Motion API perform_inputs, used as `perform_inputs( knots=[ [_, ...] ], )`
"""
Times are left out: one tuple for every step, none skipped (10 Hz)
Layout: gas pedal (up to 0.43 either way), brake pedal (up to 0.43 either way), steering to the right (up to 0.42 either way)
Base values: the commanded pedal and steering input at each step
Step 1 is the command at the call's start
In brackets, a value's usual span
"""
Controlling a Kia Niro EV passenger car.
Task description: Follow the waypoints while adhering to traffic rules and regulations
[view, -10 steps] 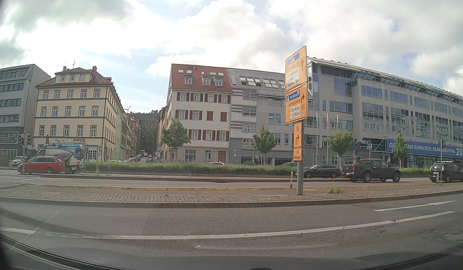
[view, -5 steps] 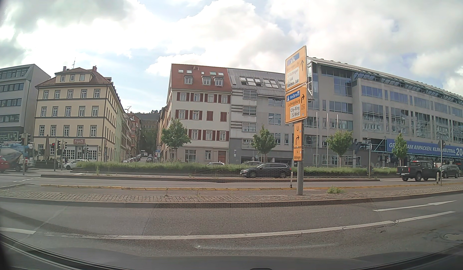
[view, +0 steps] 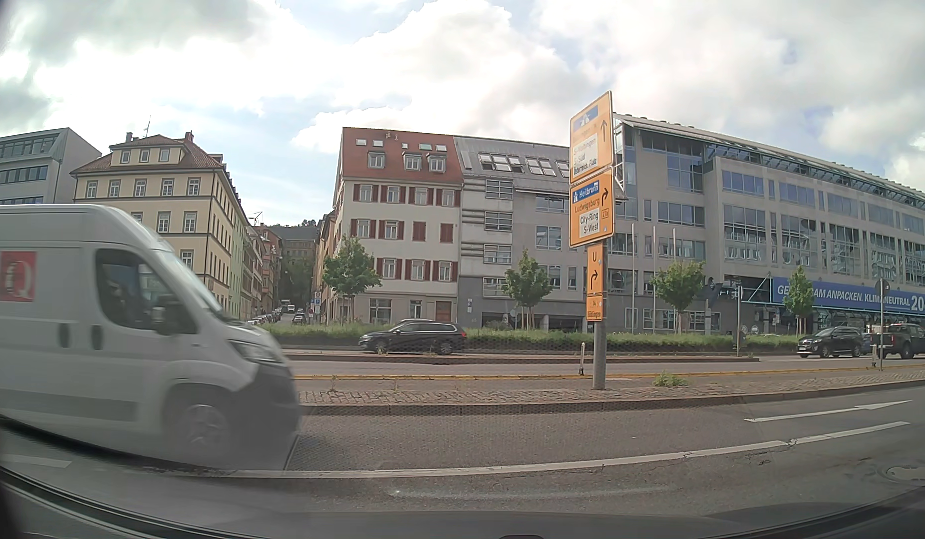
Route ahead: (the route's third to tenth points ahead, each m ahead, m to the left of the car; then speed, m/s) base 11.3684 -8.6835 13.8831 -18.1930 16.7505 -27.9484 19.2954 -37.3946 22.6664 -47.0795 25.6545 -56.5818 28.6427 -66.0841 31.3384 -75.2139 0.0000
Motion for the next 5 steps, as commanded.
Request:
perform_inputs(
  knots=[
    [0.000,0.238,0.213],
    [0.000,0.238,0.213],
    [0.000,0.238,0.213],
    [0.000,0.238,0.212],
    [0.000,0.238,0.211]
  ],
)
